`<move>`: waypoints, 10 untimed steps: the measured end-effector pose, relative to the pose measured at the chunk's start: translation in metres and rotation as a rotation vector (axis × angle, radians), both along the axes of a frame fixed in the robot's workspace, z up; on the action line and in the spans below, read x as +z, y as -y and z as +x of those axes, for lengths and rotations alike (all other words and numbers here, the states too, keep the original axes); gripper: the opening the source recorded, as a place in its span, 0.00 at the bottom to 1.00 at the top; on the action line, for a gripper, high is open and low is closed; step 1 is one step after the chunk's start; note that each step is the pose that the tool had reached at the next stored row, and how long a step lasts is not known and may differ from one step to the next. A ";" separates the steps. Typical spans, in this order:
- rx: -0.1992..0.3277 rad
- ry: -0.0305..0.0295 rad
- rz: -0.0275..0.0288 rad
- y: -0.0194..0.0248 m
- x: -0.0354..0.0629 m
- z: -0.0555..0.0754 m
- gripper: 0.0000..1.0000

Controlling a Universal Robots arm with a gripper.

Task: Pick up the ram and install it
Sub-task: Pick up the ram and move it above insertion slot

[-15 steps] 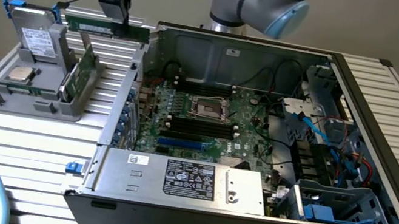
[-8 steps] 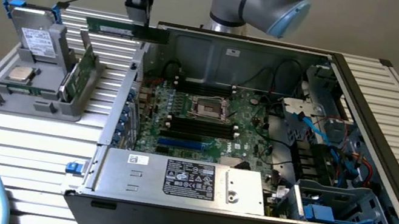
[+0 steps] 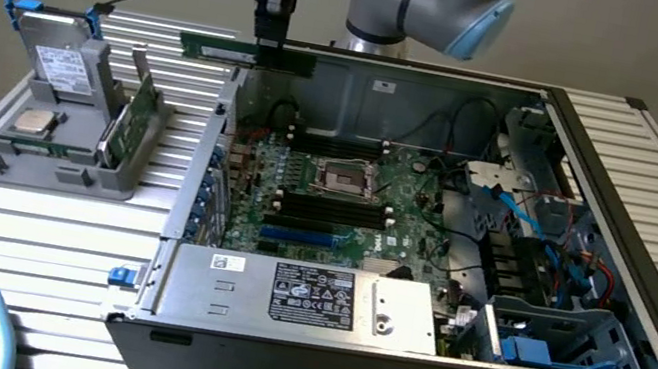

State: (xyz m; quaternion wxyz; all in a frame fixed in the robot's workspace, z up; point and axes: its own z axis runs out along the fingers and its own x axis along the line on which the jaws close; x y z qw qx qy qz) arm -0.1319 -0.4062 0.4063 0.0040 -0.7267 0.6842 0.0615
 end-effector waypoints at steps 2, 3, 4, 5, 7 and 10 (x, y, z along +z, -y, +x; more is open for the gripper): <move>0.000 0.0000 0.0001 0.0001 0.0006 0.009 0.14; 0.000 0.0000 0.0001 0.0002 0.0010 0.014 0.14; 0.000 0.0000 0.0002 0.0003 0.0013 0.018 0.14; 0.000 0.0000 0.0002 0.0004 0.0017 0.023 0.14; 0.000 0.0000 0.0003 0.0006 0.0025 0.032 0.14; 0.000 -0.0001 0.0003 0.0010 0.0042 0.045 0.14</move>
